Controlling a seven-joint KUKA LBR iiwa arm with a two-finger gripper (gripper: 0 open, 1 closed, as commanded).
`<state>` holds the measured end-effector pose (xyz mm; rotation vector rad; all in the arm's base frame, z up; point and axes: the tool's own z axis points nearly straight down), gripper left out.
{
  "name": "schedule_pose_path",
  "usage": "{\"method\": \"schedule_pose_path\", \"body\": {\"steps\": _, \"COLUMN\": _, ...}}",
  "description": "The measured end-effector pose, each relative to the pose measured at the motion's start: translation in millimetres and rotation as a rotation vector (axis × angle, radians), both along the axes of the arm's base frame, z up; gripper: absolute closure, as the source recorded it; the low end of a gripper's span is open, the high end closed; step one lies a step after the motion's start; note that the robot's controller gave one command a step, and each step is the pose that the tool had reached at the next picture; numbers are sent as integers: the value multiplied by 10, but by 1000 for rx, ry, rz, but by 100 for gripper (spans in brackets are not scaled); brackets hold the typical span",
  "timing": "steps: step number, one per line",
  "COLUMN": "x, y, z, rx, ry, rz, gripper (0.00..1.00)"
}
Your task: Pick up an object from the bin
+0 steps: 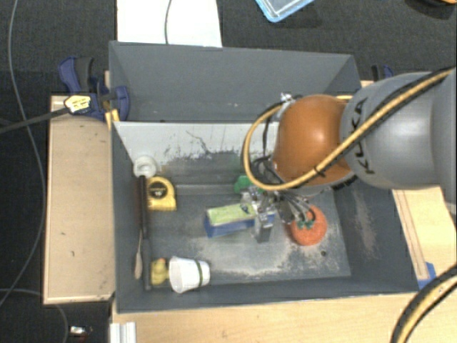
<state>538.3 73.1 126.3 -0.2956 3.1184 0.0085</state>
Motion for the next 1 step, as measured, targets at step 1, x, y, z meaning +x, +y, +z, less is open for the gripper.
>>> {"method": "schedule_pose_path", "body": {"steps": 1, "x": 163, "y": -30, "z": 763, "rx": 0, "ry": 1, "rz": 22, "gripper": 100}}
